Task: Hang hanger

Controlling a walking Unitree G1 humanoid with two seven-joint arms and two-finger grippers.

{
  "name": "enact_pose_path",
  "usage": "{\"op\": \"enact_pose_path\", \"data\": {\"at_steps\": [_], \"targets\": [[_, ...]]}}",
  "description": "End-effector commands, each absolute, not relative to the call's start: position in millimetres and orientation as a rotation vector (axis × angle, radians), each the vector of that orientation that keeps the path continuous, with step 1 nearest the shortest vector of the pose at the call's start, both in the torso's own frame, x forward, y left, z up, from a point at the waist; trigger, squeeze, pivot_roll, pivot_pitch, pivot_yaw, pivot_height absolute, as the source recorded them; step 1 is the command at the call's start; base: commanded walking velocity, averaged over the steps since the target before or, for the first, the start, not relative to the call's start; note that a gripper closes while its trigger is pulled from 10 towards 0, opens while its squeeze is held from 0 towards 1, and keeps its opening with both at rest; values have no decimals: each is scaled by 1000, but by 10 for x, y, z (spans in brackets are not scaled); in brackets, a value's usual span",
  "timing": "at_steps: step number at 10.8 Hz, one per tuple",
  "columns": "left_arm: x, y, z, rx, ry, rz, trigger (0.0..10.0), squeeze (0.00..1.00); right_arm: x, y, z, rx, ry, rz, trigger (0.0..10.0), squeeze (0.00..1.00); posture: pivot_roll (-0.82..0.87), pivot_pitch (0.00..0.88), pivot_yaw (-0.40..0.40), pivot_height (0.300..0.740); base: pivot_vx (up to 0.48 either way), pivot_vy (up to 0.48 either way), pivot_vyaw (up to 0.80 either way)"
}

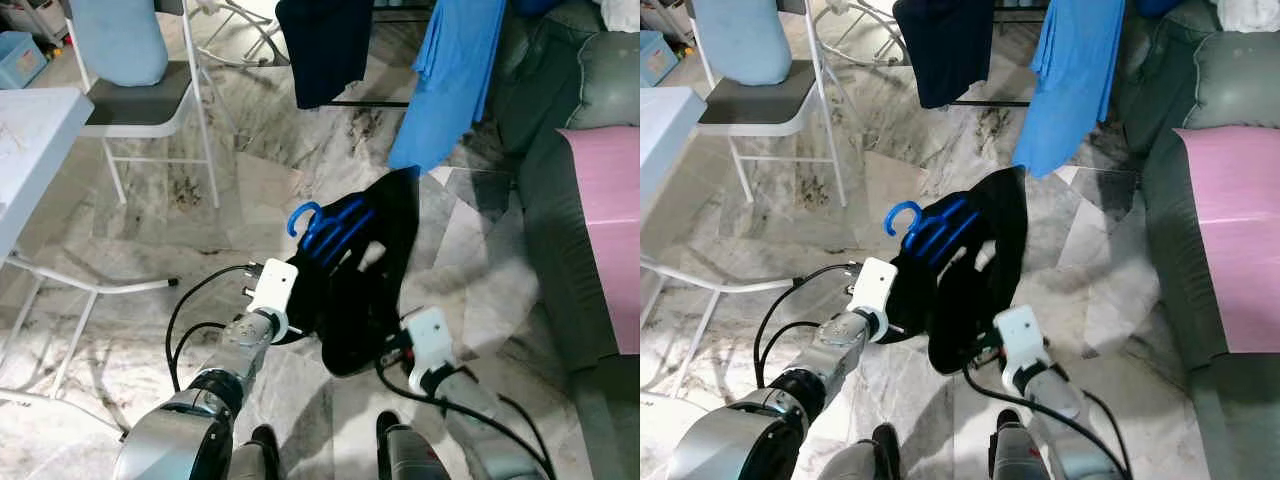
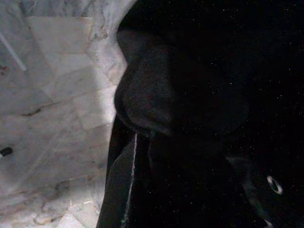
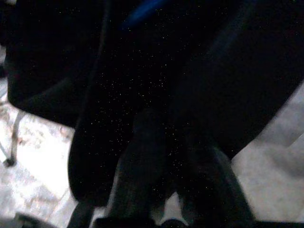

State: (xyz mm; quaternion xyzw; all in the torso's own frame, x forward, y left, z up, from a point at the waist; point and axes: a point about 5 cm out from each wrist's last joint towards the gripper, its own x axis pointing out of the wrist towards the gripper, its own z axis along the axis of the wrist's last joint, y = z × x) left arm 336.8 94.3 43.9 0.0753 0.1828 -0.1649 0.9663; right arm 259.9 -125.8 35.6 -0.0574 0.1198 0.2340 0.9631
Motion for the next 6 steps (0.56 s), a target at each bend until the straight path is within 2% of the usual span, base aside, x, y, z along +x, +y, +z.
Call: {"op": "enact_pose_path", "data": {"at_steps": [1,3,6], "targets": [[3392,1060,467,122,342,-278,0,0,2511,-1200,225,-162,279,504,10000,1000,-257,225,93,740,0,0,0],[3408,1135,481,127,335,-253,0,0,2490,-1254,225,-305,242,534,10000,1000,-224,219,94,740,0,0,0],[3439,1170,557,230,276,-327,0,0,2509,-1403,277,-320,221,574,10000,1000,-181,250,95,740,0,0,0]]}}
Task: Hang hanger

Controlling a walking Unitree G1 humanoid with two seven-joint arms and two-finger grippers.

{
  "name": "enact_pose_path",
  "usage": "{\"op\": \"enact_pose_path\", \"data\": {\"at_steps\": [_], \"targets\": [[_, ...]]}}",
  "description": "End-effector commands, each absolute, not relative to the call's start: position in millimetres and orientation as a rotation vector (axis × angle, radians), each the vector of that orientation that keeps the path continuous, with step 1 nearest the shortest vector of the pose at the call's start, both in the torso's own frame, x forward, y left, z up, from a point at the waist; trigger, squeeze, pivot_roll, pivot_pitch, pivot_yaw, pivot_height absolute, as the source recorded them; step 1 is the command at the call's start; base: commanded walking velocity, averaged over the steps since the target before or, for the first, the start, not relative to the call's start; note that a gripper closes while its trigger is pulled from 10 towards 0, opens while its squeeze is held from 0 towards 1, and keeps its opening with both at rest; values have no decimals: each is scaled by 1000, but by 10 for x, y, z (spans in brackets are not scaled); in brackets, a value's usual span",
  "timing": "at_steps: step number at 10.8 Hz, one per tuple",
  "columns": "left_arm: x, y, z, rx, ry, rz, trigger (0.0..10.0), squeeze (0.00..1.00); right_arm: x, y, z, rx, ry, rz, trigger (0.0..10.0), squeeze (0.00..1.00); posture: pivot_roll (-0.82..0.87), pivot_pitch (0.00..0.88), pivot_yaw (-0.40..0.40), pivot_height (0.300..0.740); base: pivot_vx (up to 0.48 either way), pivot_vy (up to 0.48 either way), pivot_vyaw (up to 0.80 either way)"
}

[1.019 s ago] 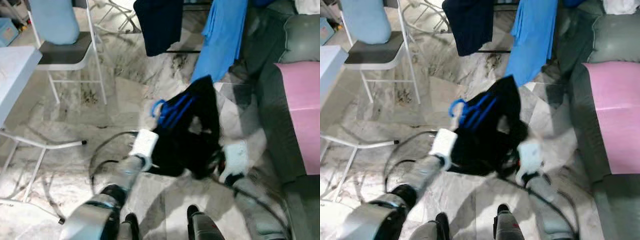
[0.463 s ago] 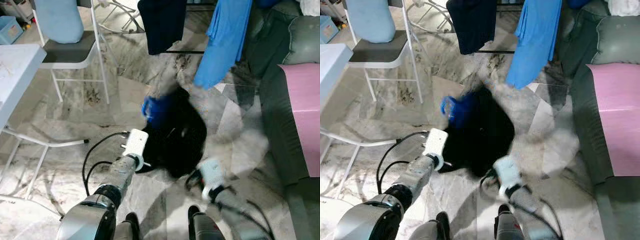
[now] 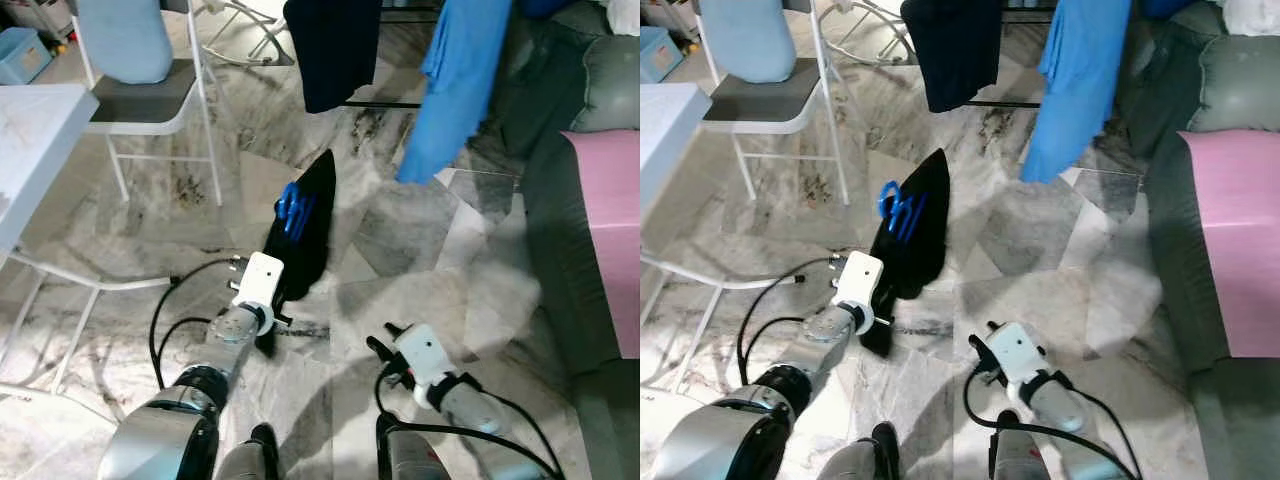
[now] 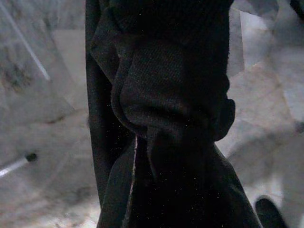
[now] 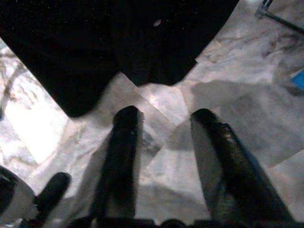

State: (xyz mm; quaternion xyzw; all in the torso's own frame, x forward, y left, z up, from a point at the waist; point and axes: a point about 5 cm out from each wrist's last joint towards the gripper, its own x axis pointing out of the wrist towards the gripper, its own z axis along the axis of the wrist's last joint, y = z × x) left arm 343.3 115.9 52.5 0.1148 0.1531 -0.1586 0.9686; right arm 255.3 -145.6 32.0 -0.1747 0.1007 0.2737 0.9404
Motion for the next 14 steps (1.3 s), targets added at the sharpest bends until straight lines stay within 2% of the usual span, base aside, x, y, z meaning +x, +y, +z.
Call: {"op": "enact_pose_path", "data": {"at_steps": [1,3,5,6,7,8,10,12,14], "targets": [[3447,1203,569,258,269,-334,0,0,2504,-1534,262,-393,228,554,10000,1000,-206,248,109,740,0,0,0],[3444,1126,584,340,250,-403,0,0,2448,-1816,345,-388,216,459,10000,1000,-246,261,126,740,0,0,0],[3399,1044,563,452,248,-568,0,0,2264,-1995,464,-440,198,425,10000,1000,-305,293,151,740,0,0,0],[3389,1061,557,510,248,-616,0,0,2244,-2013,474,-458,199,423,10000,1000,-309,287,148,740,0,0,0],[3391,1091,572,554,259,-686,0,0,2241,-2001,502,-492,198,465,10000,1000,-305,243,121,740,0,0,0],[3391,1152,600,628,245,-746,0,0,2282,-2013,577,-536,181,506,10000,1000,-291,239,121,740,0,0,0],[3426,1263,664,667,243,-771,0,0,2416,-2081,783,-686,131,549,10000,1000,-306,246,127,740,0,0,0],[3407,1221,725,760,193,-906,0,0,2484,-2194,1059,-767,57,532,10000,1000,-277,239,146,740,0,0,0],[3383,1147,774,820,152,-1022,0,0,2576,-2163,1278,-857,-9,558,10000,1000,-275,240,139,740,0,0,0]]}}
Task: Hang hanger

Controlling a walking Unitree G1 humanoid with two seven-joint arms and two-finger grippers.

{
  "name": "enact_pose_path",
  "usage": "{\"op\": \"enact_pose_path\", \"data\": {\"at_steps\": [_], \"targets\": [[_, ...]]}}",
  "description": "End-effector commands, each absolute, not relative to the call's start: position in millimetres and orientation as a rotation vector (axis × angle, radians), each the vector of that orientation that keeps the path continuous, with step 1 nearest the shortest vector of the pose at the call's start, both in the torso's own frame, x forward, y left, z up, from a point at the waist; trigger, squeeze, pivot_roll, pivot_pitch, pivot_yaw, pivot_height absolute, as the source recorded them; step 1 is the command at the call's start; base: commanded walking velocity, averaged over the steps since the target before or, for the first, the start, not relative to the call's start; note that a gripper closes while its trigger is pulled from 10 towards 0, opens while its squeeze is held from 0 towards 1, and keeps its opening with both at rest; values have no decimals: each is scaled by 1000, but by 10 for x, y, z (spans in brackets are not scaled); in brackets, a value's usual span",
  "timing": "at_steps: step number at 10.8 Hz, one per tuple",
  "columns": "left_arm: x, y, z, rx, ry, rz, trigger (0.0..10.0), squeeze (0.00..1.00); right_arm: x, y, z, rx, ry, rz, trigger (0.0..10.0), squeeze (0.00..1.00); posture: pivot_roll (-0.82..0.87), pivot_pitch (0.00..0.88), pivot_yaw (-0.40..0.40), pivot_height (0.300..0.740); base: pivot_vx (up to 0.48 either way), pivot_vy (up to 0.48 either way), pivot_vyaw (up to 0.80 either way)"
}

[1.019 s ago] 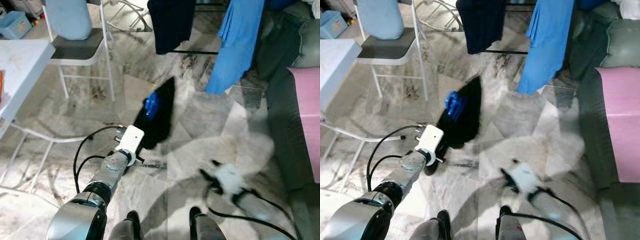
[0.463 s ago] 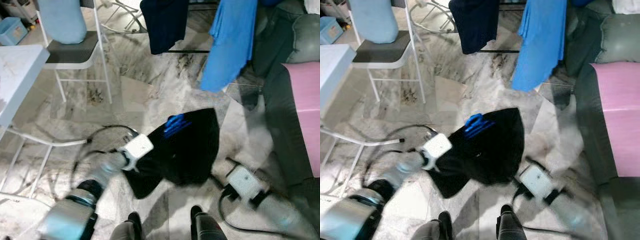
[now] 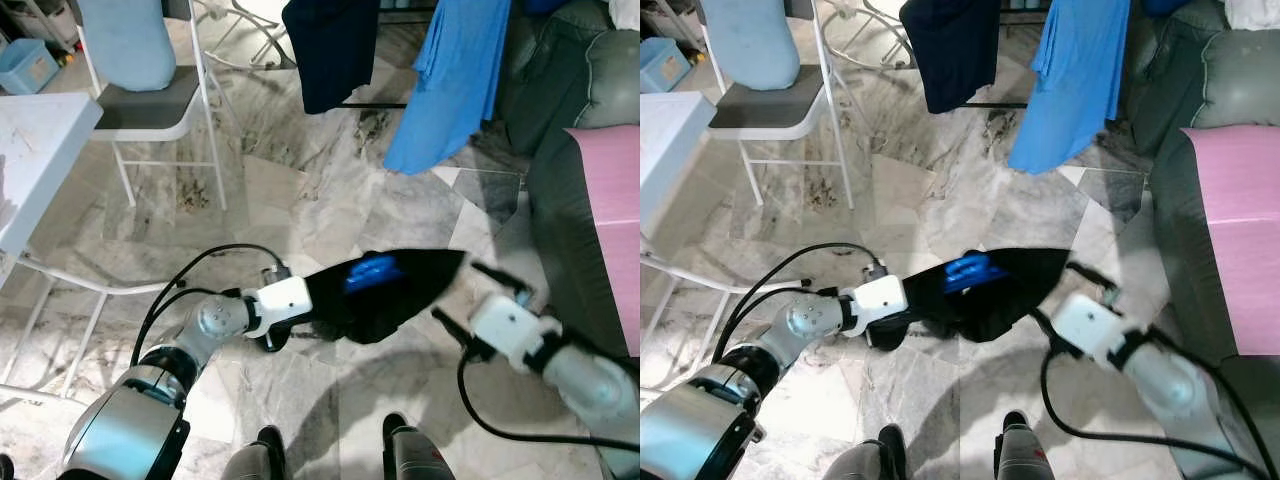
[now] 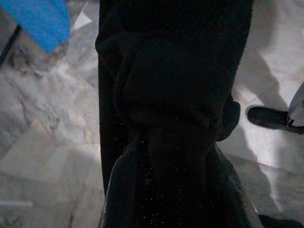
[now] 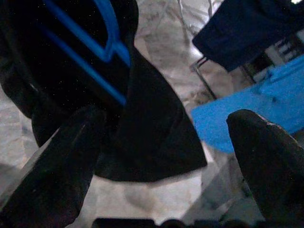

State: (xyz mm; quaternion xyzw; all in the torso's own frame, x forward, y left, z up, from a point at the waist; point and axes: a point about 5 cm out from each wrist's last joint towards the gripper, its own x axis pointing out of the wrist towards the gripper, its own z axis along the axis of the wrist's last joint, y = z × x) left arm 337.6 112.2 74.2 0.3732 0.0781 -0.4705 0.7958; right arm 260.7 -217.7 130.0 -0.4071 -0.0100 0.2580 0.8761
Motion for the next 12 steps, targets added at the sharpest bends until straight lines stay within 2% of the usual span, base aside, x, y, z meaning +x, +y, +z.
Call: {"op": "enact_pose_path", "data": {"at_steps": [1,2,3,4,6,7,8,10,12], "targets": [[3387,1121,794,824,139,-1037,0,0,2596,-2150,1343,-862,-25,564,10000,1000,-270,240,138,740,0,0,0],[3381,1056,854,820,86,-1085,0,0,2624,-2159,1379,-832,-13,593,10000,1000,-265,241,143,740,0,0,0],[3371,1028,878,833,55,-1111,0,0,2630,-2166,1360,-816,9,622,10000,906,-261,239,145,740,0,0,0],[3345,969,917,838,9,-1172,0,0,2649,-2160,1343,-801,42,684,10000,0,-260,235,147,740,0,0,0],[3309,890,961,853,-54,-1237,0,0,2749,-2171,1350,-786,98,766,10000,0,-261,228,145,740,0,0,0],[3293,866,966,852,-74,-1253,0,0,2763,-2191,1288,-777,153,814,8863,0,-260,228,145,740,0,0,0],[3284,851,970,857,-89,-1262,0,0,2779,-2206,1217,-711,204,844,0,0,-253,229,142,740,0,0,0],[3283,857,971,872,-93,-1265,0,0,2727,-2254,1114,-701,313,937,0,0,-249,232,145,740,0,0,0],[3275,867,943,879,-83,-1261,0,0,2742,-2325,1099,-713,352,949,0,0,-250,233,144,740,0,0,0]]}}
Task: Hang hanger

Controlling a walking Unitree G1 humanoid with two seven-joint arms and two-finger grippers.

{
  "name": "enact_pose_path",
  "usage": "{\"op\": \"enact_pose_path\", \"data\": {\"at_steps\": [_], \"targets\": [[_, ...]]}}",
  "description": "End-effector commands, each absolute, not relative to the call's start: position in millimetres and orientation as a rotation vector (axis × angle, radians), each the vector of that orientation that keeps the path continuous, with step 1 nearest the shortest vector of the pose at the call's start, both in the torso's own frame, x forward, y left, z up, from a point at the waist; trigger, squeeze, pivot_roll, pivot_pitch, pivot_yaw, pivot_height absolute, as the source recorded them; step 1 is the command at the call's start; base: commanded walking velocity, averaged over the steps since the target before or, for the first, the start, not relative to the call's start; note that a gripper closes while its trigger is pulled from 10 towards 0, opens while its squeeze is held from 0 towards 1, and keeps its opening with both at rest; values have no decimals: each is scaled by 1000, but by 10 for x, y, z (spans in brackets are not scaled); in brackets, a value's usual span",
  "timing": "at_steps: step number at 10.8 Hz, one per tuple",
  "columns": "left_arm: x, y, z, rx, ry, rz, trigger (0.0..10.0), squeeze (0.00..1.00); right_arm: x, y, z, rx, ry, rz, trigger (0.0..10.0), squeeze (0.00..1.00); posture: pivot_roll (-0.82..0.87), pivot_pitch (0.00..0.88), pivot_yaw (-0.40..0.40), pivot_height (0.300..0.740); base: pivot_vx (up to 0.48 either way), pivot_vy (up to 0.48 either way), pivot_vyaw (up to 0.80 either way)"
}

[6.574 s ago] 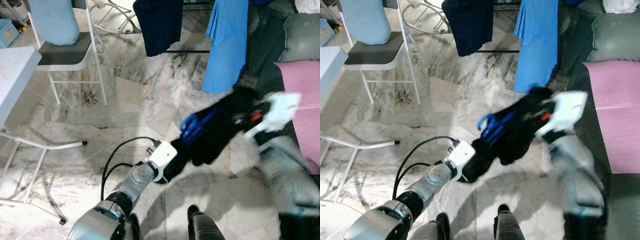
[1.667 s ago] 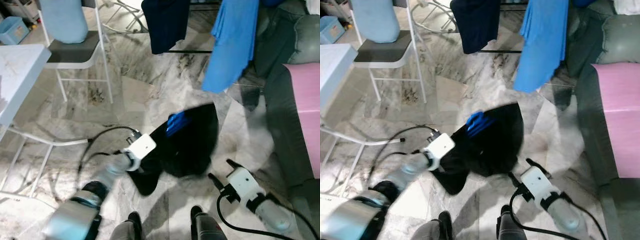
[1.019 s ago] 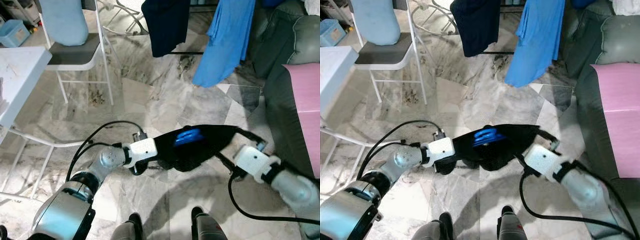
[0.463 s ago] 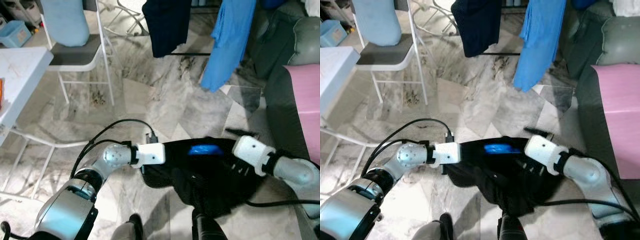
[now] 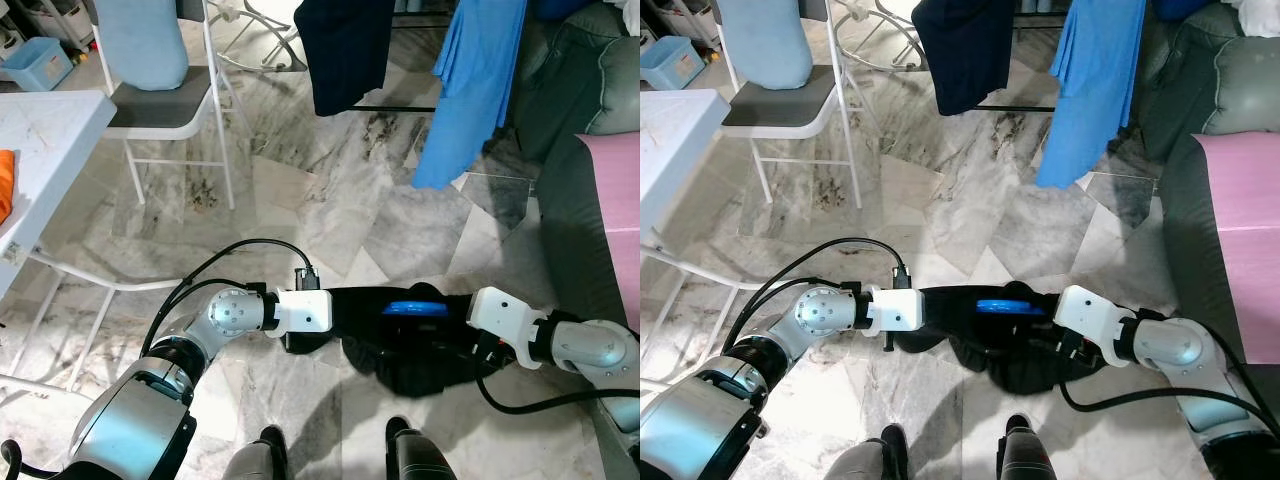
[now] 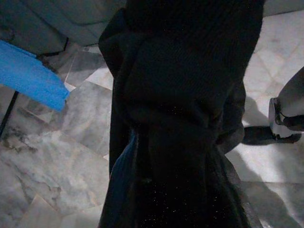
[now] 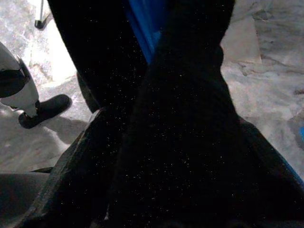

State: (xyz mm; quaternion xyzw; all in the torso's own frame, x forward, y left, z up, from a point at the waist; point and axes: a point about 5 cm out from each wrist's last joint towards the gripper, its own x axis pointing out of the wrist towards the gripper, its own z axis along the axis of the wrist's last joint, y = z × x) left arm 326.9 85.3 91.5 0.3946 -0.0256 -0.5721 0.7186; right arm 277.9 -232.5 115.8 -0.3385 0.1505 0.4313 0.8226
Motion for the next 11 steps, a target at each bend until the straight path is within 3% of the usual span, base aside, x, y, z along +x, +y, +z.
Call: {"op": "enact_pose_path", "data": {"at_steps": [1,6,11], "targets": [[3270,873,925,878,-76,-1255,0,0,2744,-2328,1099,-717,353,949,0,0,-253,234,142,740,0,0,0],[3278,878,916,889,-73,-1236,0,0,2749,-2430,1089,-742,357,909,0,0,-256,225,133,740,0,0,0],[3272,902,884,929,-56,-1240,0,0,2735,-2333,1055,-760,346,937,0,0,-253,224,139,740,0,0,0]]}}
